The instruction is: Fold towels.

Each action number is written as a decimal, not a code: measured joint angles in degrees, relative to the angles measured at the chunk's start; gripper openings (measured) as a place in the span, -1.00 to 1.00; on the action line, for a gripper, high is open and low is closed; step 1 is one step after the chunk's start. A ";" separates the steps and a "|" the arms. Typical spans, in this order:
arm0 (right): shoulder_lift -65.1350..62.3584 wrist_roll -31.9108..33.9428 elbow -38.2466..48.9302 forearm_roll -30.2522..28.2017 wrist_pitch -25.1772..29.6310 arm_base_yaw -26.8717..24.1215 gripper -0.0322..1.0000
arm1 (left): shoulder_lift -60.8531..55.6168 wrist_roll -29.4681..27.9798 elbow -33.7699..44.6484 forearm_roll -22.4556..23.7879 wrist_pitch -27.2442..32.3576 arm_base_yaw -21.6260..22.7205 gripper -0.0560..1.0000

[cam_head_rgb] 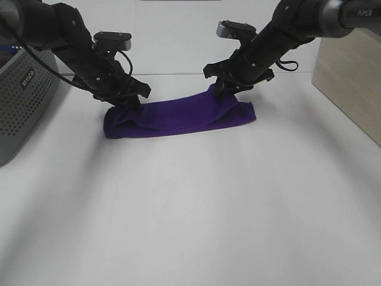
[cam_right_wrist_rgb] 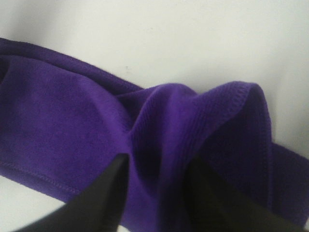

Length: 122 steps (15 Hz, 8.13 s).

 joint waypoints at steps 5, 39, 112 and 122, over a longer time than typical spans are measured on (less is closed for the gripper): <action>-2.52 4.13 -2.52 -11.34 12.72 -0.06 0.71 | 0.29 -2.92 -6.19 2.06 14.90 0.57 0.69; -23.43 6.82 -3.32 -13.24 30.08 -0.06 0.74 | 14.90 -2.18 -44.06 -8.94 35.35 5.16 -0.77; -41.14 8.65 -0.06 -23.49 30.14 -25.55 0.66 | -18.28 -11.69 -23.32 20.63 35.98 14.15 0.54; -104.56 7.73 52.02 -24.41 20.97 -30.08 0.66 | -77.52 -14.21 36.67 26.13 11.57 18.16 0.54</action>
